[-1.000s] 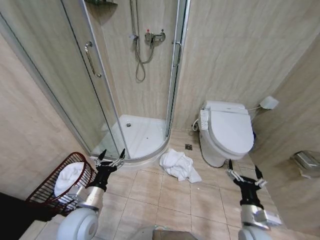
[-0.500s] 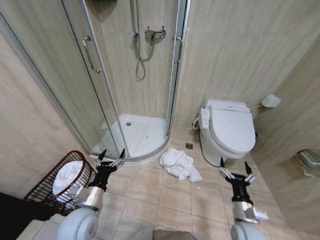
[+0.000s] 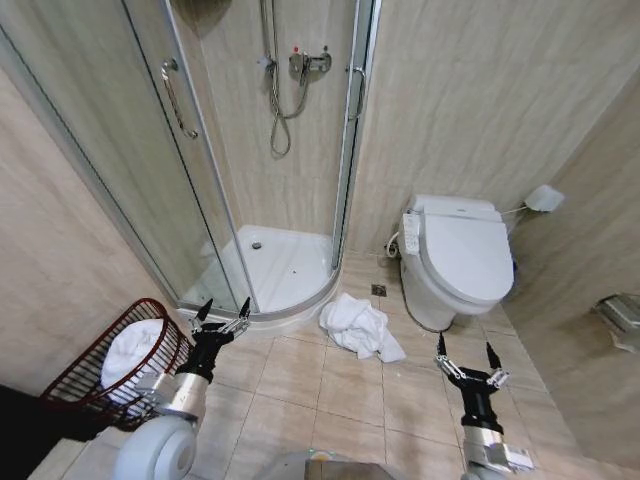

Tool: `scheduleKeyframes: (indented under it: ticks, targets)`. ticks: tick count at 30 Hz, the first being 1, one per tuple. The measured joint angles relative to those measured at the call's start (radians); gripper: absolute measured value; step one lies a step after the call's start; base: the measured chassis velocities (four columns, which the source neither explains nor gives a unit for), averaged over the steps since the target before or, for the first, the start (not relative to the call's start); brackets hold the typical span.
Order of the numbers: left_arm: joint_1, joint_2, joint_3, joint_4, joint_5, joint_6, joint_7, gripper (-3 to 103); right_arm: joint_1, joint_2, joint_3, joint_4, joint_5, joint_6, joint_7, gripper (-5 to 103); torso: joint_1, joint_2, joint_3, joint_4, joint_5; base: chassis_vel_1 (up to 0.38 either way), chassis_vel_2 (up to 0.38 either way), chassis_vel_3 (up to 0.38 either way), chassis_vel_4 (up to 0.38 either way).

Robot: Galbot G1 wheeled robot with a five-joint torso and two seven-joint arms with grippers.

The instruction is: Discard the used towel into the hamper.

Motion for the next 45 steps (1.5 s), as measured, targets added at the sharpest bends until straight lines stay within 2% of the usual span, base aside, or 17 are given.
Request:
scheduleKeyframes:
  ticks: [32,45]
  targets:
    - [0.000,0.000,0.000,0.000,0.000,0.000,0.000,100,0.045,0.000,-0.010,-0.042,-0.006,-0.003,0.006,100,-0.051,-0.129,-0.078,-0.0001,0.0000,0.000,0.000,0.000,0.000]
    - [0.000,0.000,0.000,0.000,0.000,0.000,0.000,100,0.034,0.000,-0.008,-0.045,-0.020,0.001,0.005,100,-0.065,-0.163,-0.098,0.0000,0.0000,0.000,0.000,0.000,0.000]
